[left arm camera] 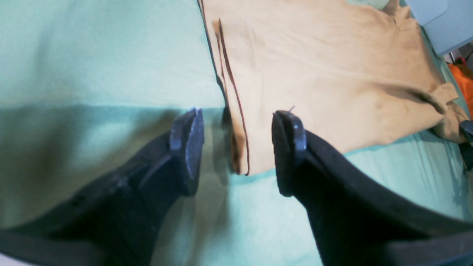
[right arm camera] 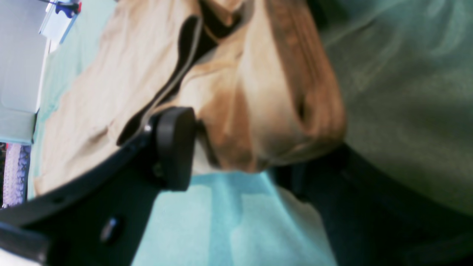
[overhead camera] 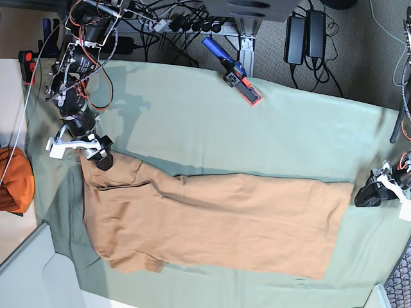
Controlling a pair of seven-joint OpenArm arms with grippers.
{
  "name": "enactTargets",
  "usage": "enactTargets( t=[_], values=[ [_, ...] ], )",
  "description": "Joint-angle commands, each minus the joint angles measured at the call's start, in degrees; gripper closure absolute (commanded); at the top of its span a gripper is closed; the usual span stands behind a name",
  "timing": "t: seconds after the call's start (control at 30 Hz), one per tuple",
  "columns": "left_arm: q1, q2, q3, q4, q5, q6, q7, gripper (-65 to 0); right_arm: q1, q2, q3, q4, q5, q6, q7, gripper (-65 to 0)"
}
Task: Fold the T-shirt properly
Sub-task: 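Regrasp the folded edge, right gripper at shoulder, left at hem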
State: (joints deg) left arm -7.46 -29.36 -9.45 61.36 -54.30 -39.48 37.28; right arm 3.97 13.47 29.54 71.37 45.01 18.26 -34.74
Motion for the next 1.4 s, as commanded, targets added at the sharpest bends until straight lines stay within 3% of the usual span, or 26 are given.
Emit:
enactTargets(
  t=[0.0,0.07,0.13,0.37,0.83,1.03,1.37],
  values=[
    [-1.1,-1.0,-0.4,0.9,-1.2,-0.5,-1.0,-33.2,0.6,0.6,0.0,0.9,0.4,5.6,0.2,-37.3],
    [-1.1,-0.9,-0.4,0.9,-1.2,-0.5,-1.0,-33.2,0.6,0.6,0.0,0.9,0.2,5.6,1.0,-37.1],
    [-1.1,-0.7,-0.4,0.9,-1.6,-0.5,-0.9,-33.2,0.6,0.7,0.0,0.9,-0.3,5.6,1.9,-32.3],
    [-1.1,0.8,-0.4,0.9,-4.7,-0.5,1.1,-33.2,0.6,0.8,0.0,0.9,-1.2,5.6,4.3,0.0],
    [-1.1,4.9,-0.4,0.8,7.5,0.1,-4.1,-33.2,0.6,0.9,0.0,0.9,-1.3,5.6,4.1,0.0],
    [-0.9,5.1,-0.3,0.8,6.7,0.1,-3.8,-33.2,0.6,0.9,0.0,0.9,-1.3,5.6,4.1,0.0],
    [-0.9,9.1,-0.3,0.8,7.1,0.0,-3.7,-33.1,0.6,0.9,0.0,0.9,-1.3,5.6,4.1,0.0]
  ],
)
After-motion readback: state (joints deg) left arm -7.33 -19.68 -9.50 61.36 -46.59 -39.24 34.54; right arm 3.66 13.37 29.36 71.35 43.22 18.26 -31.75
